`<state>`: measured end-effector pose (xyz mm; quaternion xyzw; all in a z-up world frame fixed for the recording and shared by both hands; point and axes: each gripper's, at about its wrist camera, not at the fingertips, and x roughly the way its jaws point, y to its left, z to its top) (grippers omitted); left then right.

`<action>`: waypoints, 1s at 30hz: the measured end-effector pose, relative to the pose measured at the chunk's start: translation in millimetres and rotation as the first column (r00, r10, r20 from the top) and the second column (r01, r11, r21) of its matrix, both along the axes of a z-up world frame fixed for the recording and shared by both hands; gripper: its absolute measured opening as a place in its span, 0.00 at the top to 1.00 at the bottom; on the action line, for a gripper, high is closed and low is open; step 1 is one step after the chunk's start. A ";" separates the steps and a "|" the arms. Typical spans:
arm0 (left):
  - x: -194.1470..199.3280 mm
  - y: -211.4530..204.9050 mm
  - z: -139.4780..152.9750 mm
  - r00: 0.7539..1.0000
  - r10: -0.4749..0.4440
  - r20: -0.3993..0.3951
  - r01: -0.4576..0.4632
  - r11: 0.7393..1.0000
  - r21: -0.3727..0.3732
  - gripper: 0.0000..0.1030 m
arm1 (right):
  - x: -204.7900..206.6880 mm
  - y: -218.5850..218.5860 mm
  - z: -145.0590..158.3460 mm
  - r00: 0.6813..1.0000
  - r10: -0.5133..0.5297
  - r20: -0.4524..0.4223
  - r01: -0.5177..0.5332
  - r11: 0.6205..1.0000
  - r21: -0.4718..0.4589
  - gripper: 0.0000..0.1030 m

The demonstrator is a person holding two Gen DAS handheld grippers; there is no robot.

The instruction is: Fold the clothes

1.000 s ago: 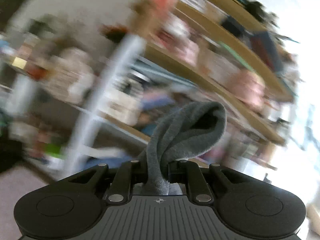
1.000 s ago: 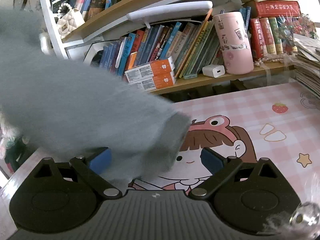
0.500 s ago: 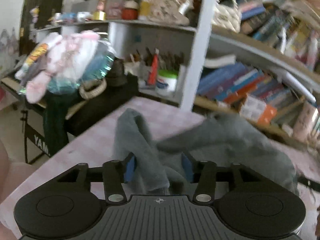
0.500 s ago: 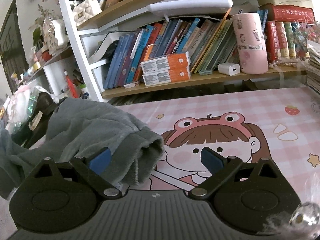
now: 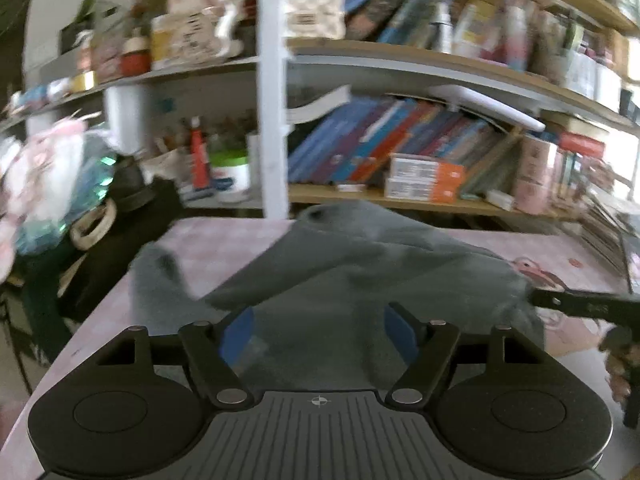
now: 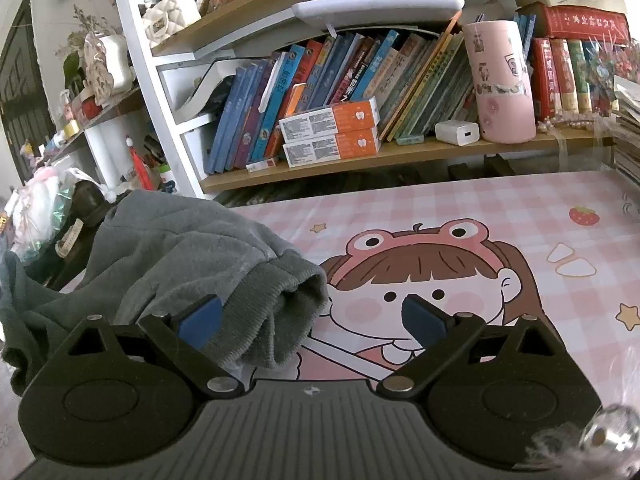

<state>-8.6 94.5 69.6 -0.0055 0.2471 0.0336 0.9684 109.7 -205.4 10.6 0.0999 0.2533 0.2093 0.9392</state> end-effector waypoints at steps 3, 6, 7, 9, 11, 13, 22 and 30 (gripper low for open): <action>1.7 -13.6 -0.8 0.998 -0.061 -0.005 0.061 0.998 0.016 0.26 | 0.1 0.0 -0.1 1.000 0.000 0.000 0.000 1.000 0.000 0.05; 8.7 -29.3 -6.7 0.991 -0.133 -0.027 0.134 0.991 0.015 0.24 | 0.1 0.0 -0.3 1.000 0.001 0.000 -0.001 1.000 0.000 0.05; 11.9 -36.1 -9.7 0.987 -0.157 -0.038 0.158 0.987 0.022 0.24 | 0.1 0.0 -0.3 1.000 0.001 0.000 -0.001 1.000 0.000 0.05; 17.6 -50.8 -17.0 0.977 -0.203 -0.060 0.206 0.977 0.050 0.24 | 0.0 -0.3 -0.3 1.000 0.000 0.002 0.000 1.000 0.002 0.05; 23.1 -63.8 -24.0 0.966 -0.245 -0.076 0.251 0.964 0.085 0.24 | 0.2 -1.1 0.3 1.000 0.000 0.001 0.000 1.000 0.008 0.05; 27.7 -71.6 -30.2 0.961 -0.261 -0.088 0.270 0.957 0.110 0.24 | 0.2 -1.9 1.4 1.000 0.003 0.000 -0.004 1.000 0.014 0.05; 41.2 -76.5 -47.0 0.956 -0.257 -0.141 0.271 0.958 0.092 0.24 | -6.5 15.9 -1.3 0.990 0.138 -0.028 -0.138 0.990 0.020 0.05; 34.7 -115.5 -56.3 0.901 -0.398 -0.174 0.422 0.896 0.135 0.24 | -2.9 12.4 -6.3 0.976 0.201 -0.084 -0.188 0.971 0.145 0.60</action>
